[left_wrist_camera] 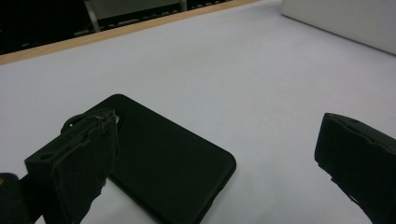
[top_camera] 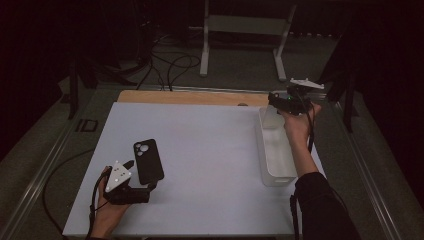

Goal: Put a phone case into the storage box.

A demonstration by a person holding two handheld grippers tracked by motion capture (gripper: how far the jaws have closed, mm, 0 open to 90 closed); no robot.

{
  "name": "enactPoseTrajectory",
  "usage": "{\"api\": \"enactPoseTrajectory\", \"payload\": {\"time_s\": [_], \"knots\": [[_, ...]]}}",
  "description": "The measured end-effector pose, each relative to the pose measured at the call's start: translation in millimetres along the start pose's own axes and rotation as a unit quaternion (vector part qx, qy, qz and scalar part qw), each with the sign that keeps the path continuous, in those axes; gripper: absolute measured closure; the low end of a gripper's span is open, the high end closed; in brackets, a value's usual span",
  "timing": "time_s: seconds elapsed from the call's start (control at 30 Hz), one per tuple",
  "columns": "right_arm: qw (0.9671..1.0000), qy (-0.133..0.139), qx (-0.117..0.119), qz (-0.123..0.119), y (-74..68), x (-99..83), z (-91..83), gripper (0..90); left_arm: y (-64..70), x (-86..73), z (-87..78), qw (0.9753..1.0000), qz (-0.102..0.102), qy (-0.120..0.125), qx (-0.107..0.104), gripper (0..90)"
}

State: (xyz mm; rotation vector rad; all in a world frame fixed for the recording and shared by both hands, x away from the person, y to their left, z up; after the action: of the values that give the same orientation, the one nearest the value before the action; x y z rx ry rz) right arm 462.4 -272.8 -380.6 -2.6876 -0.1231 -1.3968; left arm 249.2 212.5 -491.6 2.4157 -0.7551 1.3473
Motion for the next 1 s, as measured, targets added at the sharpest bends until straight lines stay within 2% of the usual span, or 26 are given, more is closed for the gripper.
{"api": "enactPoseTrajectory", "payload": {"time_s": [0.47, 0.77, 1.0], "knots": [[0.9991, -0.035, -0.019, -0.013, -6.5, -13.9, 27.3, 16.7, 1.0, 0.8, -2.7, 1.0000, 0.003, 0.006, 0.001, 0.7], [0.9982, -0.053, -0.026, -0.010, -7.1, -20.4, 43.6, 16.7, 1.4, 1.0, -3.6, 1.0000, 0.003, 0.008, 0.000, 0.7], [0.9971, -0.064, -0.041, -0.008, -4.9, -23.7, 54.0, 16.6, 0.7, 0.5, -4.4, 1.0000, 0.001, 0.010, 0.000, 0.8]]}}
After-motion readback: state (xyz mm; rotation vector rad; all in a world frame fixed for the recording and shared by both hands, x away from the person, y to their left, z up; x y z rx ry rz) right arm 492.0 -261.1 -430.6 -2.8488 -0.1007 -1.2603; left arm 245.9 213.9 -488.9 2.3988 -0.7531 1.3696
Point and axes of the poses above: each handheld gripper's, and its own axes: z roughly forward along the jaws, x roughly out of its top, y roughly to its right, the point moved 1 cm from there along z, roughly forward along the jaws, and after that the axes turned 5 degrees about -y, right-handed, at the moved point
